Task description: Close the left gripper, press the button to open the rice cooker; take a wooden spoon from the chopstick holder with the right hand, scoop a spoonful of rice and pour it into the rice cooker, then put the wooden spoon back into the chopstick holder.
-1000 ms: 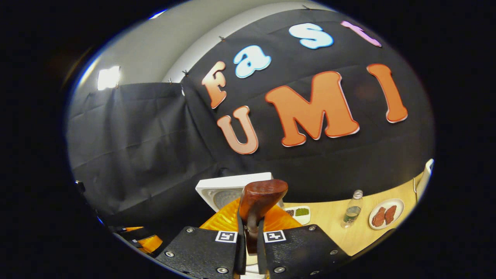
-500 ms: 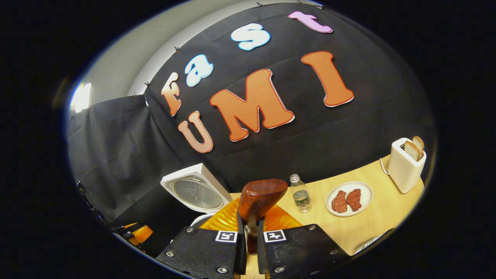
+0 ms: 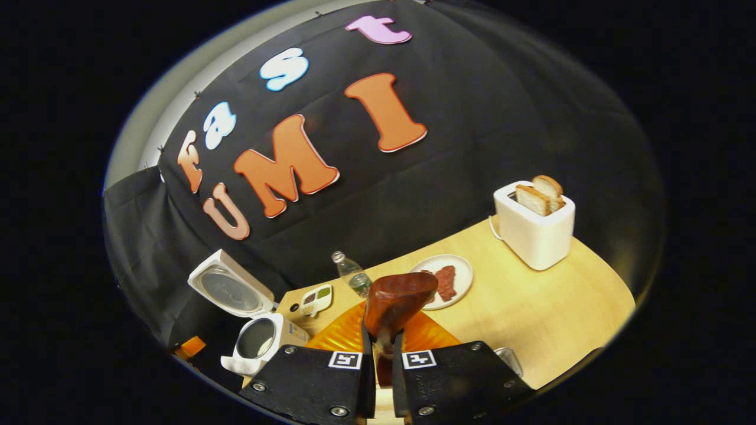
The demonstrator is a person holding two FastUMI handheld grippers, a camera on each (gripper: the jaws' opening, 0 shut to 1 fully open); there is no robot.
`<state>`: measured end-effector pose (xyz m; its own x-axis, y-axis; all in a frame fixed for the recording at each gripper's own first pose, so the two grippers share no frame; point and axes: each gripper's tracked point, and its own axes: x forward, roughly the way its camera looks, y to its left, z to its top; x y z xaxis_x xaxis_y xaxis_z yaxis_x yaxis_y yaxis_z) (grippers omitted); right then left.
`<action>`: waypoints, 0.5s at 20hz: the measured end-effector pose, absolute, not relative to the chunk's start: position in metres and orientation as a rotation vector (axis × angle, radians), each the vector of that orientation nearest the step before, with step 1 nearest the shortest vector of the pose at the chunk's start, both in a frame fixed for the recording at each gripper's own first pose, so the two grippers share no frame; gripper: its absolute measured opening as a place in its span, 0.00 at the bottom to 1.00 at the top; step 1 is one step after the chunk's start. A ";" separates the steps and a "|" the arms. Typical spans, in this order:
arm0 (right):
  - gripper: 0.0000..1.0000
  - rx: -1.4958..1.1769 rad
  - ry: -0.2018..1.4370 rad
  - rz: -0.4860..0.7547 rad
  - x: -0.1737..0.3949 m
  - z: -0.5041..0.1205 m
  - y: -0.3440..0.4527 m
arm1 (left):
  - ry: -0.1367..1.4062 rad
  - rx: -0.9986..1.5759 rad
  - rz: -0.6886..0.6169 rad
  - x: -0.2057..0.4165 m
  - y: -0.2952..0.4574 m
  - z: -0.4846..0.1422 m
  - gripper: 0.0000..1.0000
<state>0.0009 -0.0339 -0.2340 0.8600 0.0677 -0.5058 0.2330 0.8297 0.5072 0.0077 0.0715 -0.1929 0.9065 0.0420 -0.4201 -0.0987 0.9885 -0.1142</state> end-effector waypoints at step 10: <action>0.11 0.611 0.564 -0.237 -0.045 -0.280 -0.109 | 0.447 -0.092 0.069 0.014 0.048 -0.183 0.97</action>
<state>-0.0450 -0.1089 -0.2796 0.8244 -0.0471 -0.5640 0.3704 0.7983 0.4748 0.0137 0.0481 -0.1834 0.8994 0.0460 -0.4346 -0.0866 0.9935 -0.0740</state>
